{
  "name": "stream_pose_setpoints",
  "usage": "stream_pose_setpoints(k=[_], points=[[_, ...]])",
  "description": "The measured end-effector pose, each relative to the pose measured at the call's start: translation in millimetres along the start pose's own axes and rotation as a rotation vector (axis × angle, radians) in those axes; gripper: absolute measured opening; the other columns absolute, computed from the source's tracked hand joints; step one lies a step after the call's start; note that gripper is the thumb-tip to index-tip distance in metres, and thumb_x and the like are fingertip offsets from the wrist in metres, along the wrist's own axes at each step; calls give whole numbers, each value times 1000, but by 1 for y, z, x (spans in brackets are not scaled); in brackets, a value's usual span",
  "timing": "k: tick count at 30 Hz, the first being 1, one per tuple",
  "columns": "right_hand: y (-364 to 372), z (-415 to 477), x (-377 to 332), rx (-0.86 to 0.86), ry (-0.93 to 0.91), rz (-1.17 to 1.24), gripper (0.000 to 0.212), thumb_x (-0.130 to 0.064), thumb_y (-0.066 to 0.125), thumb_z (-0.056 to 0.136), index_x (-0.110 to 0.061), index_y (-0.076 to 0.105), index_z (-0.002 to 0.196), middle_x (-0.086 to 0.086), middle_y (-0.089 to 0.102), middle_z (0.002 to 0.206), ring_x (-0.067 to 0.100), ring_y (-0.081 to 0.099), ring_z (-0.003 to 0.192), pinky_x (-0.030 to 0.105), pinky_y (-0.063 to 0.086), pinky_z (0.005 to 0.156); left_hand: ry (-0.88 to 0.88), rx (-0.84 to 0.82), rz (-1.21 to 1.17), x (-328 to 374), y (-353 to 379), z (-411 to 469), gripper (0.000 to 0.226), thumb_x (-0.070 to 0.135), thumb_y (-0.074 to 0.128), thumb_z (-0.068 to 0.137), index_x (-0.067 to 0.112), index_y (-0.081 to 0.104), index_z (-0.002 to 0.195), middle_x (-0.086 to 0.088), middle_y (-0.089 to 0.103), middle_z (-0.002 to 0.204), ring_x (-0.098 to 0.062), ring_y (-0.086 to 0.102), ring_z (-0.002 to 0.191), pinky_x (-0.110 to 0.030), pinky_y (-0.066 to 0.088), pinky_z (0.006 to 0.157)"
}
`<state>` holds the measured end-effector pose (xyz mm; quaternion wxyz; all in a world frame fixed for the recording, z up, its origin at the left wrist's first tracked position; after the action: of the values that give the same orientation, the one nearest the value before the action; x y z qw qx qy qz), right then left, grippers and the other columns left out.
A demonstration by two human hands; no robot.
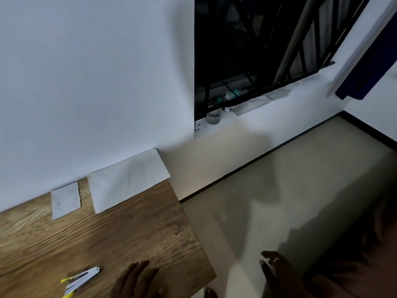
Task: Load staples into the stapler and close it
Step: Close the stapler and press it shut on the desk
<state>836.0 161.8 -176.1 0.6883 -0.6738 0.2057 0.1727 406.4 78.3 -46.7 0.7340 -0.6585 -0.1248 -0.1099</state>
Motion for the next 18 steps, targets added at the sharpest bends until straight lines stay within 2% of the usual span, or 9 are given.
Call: stream_pose_setpoints(k=[2,3,4,7,9,11,14,16,18], points=[[10,14,-79,-30,-148,28,20,-36,71,88,-33,67,108,-25,62,101,-12,59,82,14,50,75,-46,-80,-35,-11,-5,3,80,61,21,102,13,84,89,-14,78,105,-38,72,104,-21,23,111],[15,22,-95,-36,-139,33,23,-33,72,88,-34,66,110,-26,62,103,-13,58,87,10,48,76,-70,-76,-25,-21,-7,3,80,61,21,102,13,83,90,-15,78,105,-40,73,103,-19,20,113],[18,30,-112,-89,-114,75,23,-33,70,90,-34,65,112,-26,61,104,-14,58,91,8,46,78,-85,-71,-2,-29,-11,4,81,62,21,101,13,83,91,-15,78,106,-39,72,104,-16,17,115],[19,38,-160,-60,-147,122,22,-34,64,93,-33,63,116,-23,61,107,-12,57,96,4,43,82,-112,-103,-20,-52,-19,-4,82,65,18,100,16,83,93,-14,77,108,-30,56,111,-11,6,117],[33,39,-195,-90,-237,122,22,-33,64,94,-30,64,116,-19,63,109,-10,57,96,5,44,84,-112,-87,-23,-73,-23,-11,82,65,17,99,17,83,95,-14,77,110,-35,62,110,-12,4,118],[50,35,-223,-64,-328,125,21,-35,62,95,-30,63,116,-15,63,112,-5,58,98,10,46,86,-116,-40,-44,-93,-25,-15,79,66,22,98,16,83,96,-16,77,110,-36,66,107,-13,9,118],[77,24,-274,-113,-417,123,20,-42,52,98,-33,60,114,-14,62,111,0,58,97,8,41,82,-101,75,-86,-120,-33,-23,70,64,29,98,16,79,104,-20,76,109,-31,53,109,-14,22,113],[96,15,-307,-163,-474,144,22,-43,50,98,-32,60,115,-11,62,113,2,58,99,11,43,83,-97,83,-117,-137,-40,-27,64,63,31,99,17,74,111,-21,74,112,-30,52,109,-25,38,102],[114,8,-342,-209,-553,163,22,-38,54,98,-27,62,115,-7,64,113,6,58,101,15,43,86,-157,65,-159,-154,-45,-31,63,60,37,99,13,77,110,-17,72,118,-27,57,111,-34,44,94]])
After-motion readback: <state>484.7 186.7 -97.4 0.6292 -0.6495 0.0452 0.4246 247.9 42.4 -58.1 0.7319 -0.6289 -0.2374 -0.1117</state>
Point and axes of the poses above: each hand's wrist, its own z-axis towards the middle knuckle, its own y-axis out of the palm, x = y × z, the point moved 1 cm from there along z, towards the middle knuckle
